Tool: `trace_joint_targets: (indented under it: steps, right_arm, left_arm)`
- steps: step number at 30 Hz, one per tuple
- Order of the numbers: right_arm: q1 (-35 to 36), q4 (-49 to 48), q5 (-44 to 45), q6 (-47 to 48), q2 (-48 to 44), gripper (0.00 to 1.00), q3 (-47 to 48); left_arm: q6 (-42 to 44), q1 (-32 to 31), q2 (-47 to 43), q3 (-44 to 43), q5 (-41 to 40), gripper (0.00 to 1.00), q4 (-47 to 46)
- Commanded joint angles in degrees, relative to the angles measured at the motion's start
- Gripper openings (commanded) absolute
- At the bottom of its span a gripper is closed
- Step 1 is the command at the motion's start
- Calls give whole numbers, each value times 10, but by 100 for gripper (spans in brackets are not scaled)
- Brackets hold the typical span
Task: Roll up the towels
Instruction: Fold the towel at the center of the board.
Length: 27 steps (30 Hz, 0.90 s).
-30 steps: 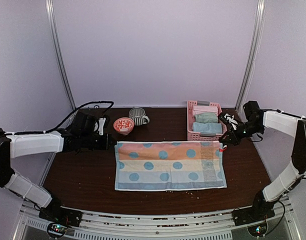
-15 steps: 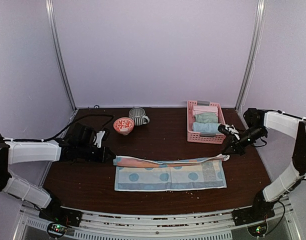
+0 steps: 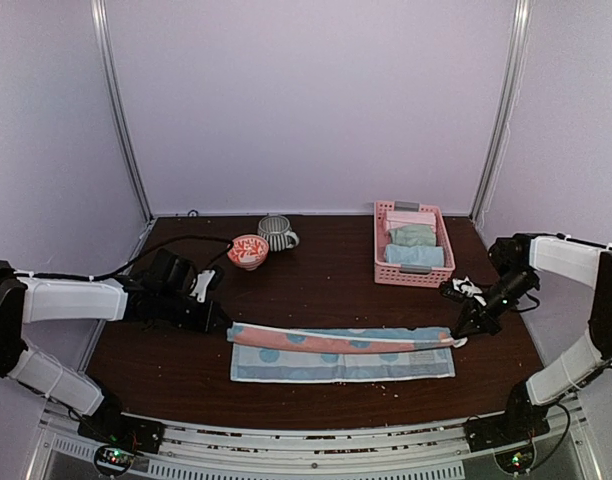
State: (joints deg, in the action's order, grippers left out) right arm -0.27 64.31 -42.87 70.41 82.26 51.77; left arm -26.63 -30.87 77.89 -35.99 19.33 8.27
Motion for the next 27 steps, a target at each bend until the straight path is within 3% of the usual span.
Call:
trace_joint_targets:
  steps: [1, 19, 27]
  right_arm:
    - [-3, 2, 34, 18, -3, 0, -18]
    - [-2, 36, 66, 44, 20, 0, 3]
    - [-2, 21, 102, 44, 7, 0, -10]
  left_arm:
    - [16, -4, -14, 5, 44, 0, 2]
    - [9, -42, -92, 14, 84, 0, 15]
    - [2, -75, -74, 27, 97, 0, 23]
